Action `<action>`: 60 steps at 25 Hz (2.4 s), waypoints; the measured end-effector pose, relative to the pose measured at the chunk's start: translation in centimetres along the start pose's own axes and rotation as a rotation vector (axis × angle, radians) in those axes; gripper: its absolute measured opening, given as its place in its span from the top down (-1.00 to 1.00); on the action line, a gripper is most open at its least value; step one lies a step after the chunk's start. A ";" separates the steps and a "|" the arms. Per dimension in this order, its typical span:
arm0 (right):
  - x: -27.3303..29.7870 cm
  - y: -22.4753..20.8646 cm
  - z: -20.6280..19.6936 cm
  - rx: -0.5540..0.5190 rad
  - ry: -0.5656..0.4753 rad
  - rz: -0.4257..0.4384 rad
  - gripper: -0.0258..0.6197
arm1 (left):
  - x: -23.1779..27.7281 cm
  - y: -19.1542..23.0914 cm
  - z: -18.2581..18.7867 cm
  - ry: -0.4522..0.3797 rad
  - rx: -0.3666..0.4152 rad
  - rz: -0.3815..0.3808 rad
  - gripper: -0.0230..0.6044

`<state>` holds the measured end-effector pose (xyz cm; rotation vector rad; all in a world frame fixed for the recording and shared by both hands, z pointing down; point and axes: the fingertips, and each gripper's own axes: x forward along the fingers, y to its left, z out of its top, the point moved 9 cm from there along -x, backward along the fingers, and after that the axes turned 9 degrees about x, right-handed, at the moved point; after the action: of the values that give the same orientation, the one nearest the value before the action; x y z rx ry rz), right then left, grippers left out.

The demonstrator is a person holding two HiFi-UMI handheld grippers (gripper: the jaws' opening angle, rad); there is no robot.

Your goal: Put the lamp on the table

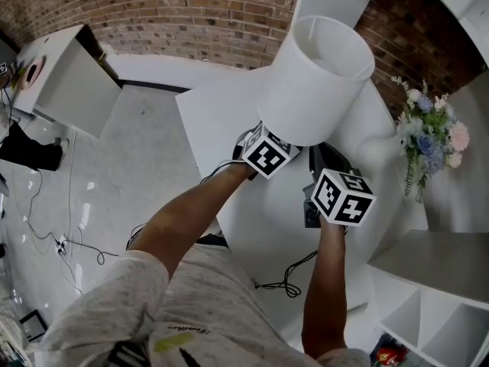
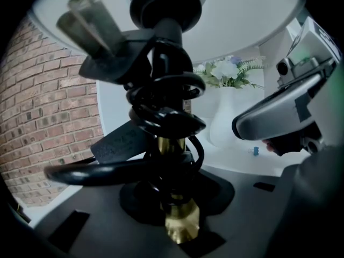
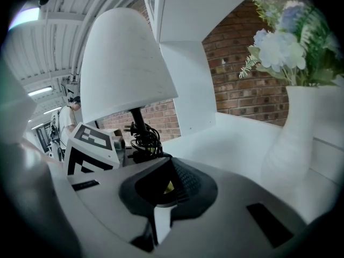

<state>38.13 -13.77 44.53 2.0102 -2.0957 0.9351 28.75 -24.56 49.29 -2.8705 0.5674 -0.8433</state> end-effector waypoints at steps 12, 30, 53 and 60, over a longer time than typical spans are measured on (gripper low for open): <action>-0.8 1.4 -0.6 0.001 0.006 -0.028 0.91 | -1.6 0.2 -1.2 -0.009 -0.040 -0.022 0.29; -2.2 4.9 -0.8 0.006 -0.021 -0.105 0.91 | -6.3 1.4 -2.0 -0.058 -0.039 -0.050 0.33; -5.1 11.2 -1.5 0.062 -0.124 -0.281 0.91 | -15.3 5.9 -3.0 -0.083 -0.022 -0.138 0.48; -5.3 13.5 -0.9 0.056 -0.175 -0.287 0.91 | -19.5 7.5 -3.4 -0.093 -0.004 -0.113 0.63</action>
<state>25.93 -9.41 37.89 2.4182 -1.8030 0.8023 9.39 -24.09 40.88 -2.9507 0.4003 -0.7183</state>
